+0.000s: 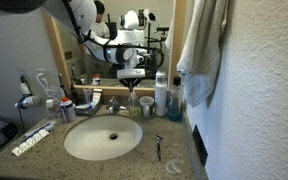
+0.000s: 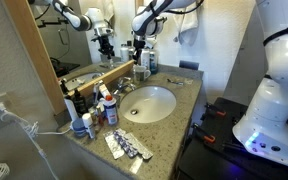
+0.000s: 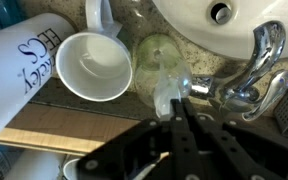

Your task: Press the bottle pump to release some liquid object from the bottle

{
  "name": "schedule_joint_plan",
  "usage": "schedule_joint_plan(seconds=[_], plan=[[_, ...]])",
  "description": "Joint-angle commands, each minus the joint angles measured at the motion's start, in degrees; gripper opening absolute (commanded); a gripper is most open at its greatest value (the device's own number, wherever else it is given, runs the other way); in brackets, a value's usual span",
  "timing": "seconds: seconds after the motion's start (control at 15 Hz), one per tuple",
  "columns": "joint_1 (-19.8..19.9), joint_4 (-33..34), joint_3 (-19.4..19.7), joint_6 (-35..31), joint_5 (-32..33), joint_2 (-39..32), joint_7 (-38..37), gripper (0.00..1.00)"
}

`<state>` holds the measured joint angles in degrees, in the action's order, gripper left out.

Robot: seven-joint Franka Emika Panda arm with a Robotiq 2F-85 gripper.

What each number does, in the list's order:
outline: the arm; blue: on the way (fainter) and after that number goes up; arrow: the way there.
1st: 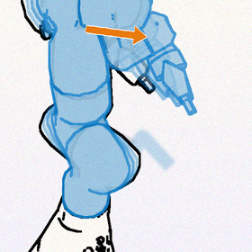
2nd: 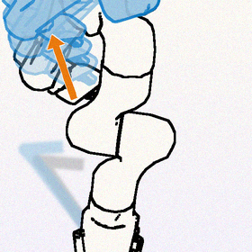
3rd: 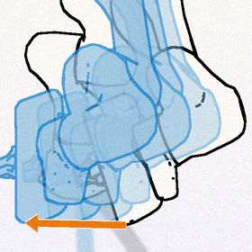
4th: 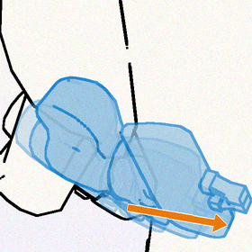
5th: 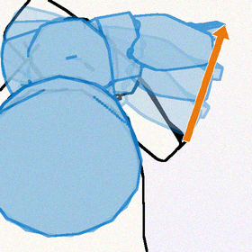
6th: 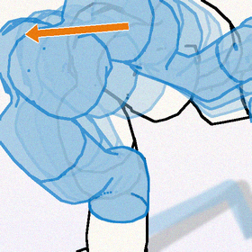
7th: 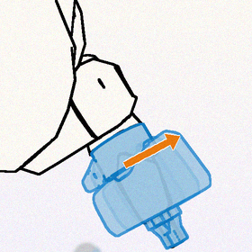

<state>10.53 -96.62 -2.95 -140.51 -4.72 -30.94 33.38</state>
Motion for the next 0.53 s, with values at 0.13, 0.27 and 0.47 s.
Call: schedule_joint_plan(seconds=[0.13, 0.27, 0.47], plan=[[0.39, -5.48, -0.51, -1.44, 0.45, -2.20, -0.08, 0.07], [0.33, -5.64, -0.46, -2.13, 0.54, -2.23, -0.09, 0.07], [0.23, -4.82, -0.24, -2.97, 0.84, -2.41, -0.41, 0.07]])
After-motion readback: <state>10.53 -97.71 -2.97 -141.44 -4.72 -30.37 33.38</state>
